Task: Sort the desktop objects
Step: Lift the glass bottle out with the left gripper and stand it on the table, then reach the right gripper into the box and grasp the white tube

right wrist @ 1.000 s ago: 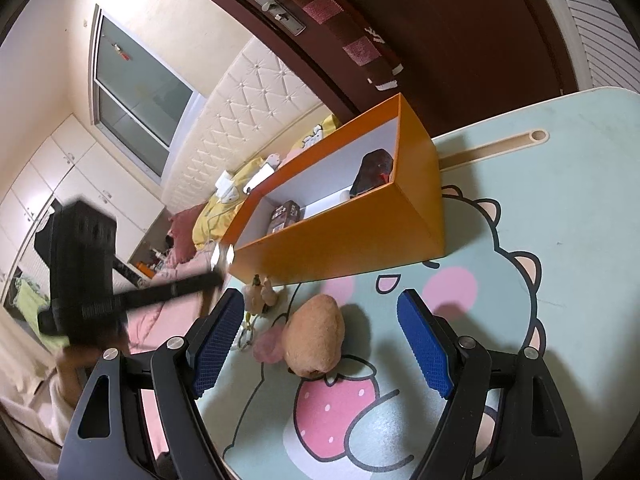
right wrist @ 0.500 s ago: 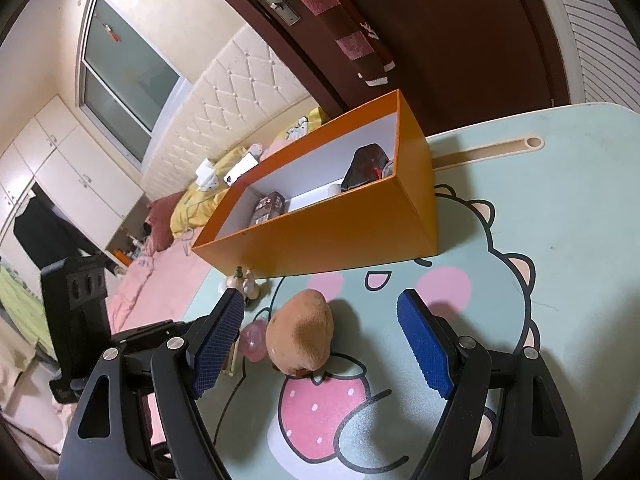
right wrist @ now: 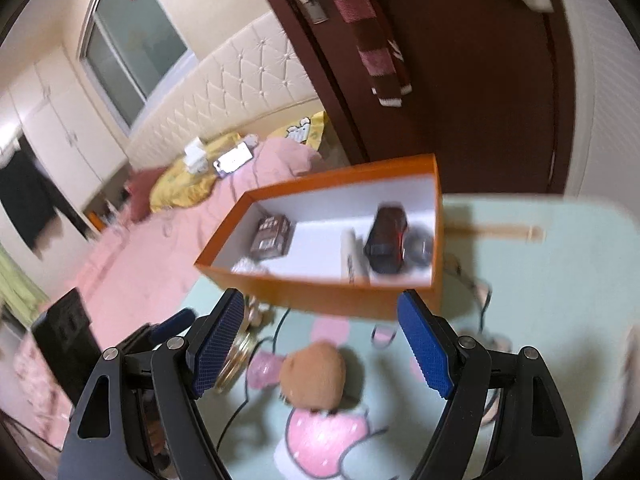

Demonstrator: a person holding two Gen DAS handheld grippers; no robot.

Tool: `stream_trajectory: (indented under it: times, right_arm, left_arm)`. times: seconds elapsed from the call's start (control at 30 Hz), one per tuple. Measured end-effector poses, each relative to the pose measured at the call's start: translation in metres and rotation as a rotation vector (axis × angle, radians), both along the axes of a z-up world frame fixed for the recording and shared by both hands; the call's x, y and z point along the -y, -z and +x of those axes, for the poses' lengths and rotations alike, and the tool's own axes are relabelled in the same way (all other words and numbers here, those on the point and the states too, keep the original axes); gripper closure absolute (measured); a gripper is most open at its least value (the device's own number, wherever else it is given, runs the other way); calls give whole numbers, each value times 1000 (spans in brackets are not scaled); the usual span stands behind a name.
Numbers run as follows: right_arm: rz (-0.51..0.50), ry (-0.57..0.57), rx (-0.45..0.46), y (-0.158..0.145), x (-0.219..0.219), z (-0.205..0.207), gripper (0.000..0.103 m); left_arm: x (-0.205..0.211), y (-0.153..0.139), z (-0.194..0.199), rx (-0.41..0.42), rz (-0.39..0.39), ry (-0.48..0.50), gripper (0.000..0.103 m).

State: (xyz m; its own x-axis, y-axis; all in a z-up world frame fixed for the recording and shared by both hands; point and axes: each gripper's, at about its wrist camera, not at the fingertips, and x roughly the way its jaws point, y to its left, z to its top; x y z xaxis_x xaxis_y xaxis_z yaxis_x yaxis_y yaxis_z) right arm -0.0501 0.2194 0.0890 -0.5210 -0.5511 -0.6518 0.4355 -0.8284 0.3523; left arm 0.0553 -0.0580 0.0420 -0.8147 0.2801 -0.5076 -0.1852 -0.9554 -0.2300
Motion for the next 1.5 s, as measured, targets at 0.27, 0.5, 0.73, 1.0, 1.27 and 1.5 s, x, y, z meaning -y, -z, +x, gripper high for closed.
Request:
stream_trajectory:
  times: [0.27, 0.5, 0.73, 1.0, 1.27, 1.5]
  right_arm:
    - [286, -139, 230, -17, 72, -91, 44]
    - [505, -202, 421, 33, 117, -136, 58]
    - [683, -231, 517, 70, 136, -144, 62]
    - [700, -279, 429, 79, 140, -126, 82]
    - [452, -225, 312, 48, 115, -109, 83]
    - [136, -218, 189, -22, 74, -71, 83]
  left_arm:
    - [6, 10, -6, 39, 47, 0, 30]
    - [8, 12, -7, 44, 67, 6, 29]
    - [12, 12, -8, 52, 101, 2, 29]
    - [17, 15, -10, 74, 129, -8, 28]
    - [16, 16, -10, 73, 121, -13, 28]
    - [18, 18, -10, 75, 132, -27, 28]
